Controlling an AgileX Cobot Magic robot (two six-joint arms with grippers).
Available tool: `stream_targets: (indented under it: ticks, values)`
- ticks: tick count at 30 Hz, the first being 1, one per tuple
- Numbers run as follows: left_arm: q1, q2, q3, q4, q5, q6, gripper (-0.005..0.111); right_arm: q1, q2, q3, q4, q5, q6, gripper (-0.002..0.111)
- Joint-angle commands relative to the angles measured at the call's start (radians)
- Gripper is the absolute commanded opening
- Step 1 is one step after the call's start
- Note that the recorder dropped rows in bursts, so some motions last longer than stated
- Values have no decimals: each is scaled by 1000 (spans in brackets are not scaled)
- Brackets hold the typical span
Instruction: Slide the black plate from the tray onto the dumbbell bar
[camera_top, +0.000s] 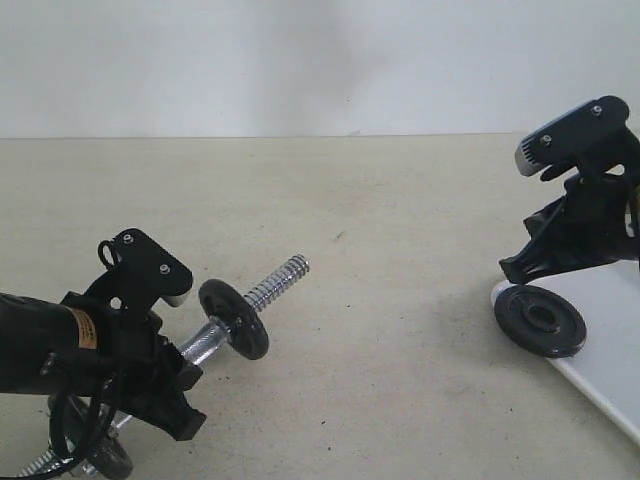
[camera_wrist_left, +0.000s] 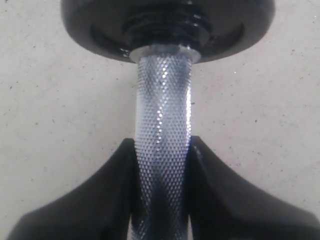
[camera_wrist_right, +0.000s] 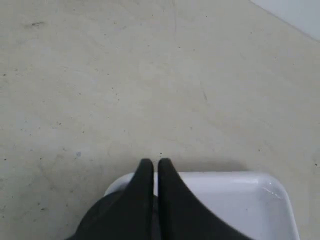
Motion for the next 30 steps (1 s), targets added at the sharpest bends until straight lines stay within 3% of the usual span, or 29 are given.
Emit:
stream_targets:
  ticks: [1,30]
  values:
    - [-1,-46,-14,11,-890,-12,4,-4,-25,7,-1,19,10,1]
    - [-1,-70,-14,29,-881,-12,4,-4,-506,157,8,127,13,1]
